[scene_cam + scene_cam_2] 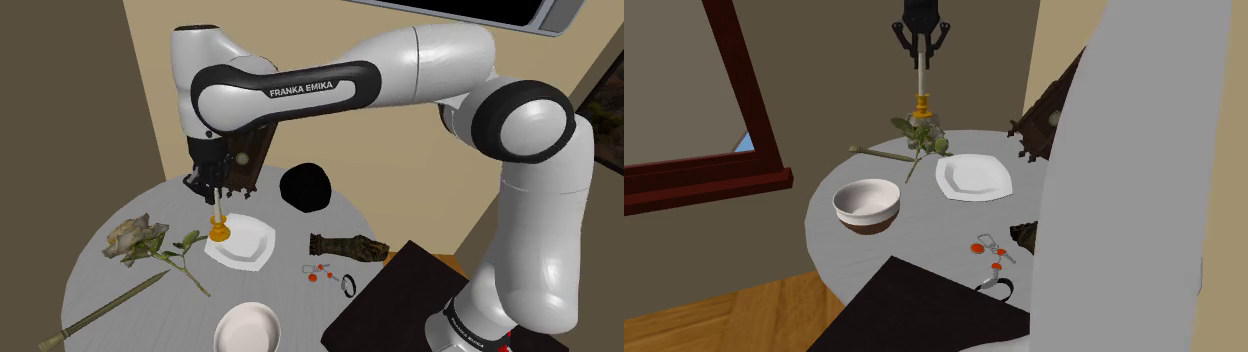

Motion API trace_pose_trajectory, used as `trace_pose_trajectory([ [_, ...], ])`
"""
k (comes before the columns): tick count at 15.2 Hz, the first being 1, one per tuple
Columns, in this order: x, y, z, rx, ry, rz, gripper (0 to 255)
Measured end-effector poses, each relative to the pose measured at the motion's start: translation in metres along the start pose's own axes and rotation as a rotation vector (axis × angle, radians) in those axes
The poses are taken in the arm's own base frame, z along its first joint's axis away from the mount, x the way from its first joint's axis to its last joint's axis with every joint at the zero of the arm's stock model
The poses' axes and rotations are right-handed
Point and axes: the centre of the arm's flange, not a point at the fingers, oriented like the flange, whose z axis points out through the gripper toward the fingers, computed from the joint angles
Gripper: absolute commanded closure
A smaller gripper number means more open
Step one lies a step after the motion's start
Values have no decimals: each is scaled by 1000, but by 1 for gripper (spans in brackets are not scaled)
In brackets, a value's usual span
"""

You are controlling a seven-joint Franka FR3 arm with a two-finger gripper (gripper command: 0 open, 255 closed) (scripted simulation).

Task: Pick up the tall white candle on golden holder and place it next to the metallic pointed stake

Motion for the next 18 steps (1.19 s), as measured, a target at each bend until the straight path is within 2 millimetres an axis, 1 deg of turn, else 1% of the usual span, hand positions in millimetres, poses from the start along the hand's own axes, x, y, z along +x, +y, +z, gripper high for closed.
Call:
trace_pose_trajectory([
  [1, 15, -5, -1, 0, 0, 0, 255],
  [4, 54, -7, 1, 1, 0, 0, 255],
  [5, 71, -15, -1, 1, 5, -2, 255],
  [6, 78, -15, 2, 0, 1, 0, 255],
  [10, 83, -15, 21, -1, -1, 2, 255],
  [18, 84, -13, 63, -1, -1, 2, 255],
])
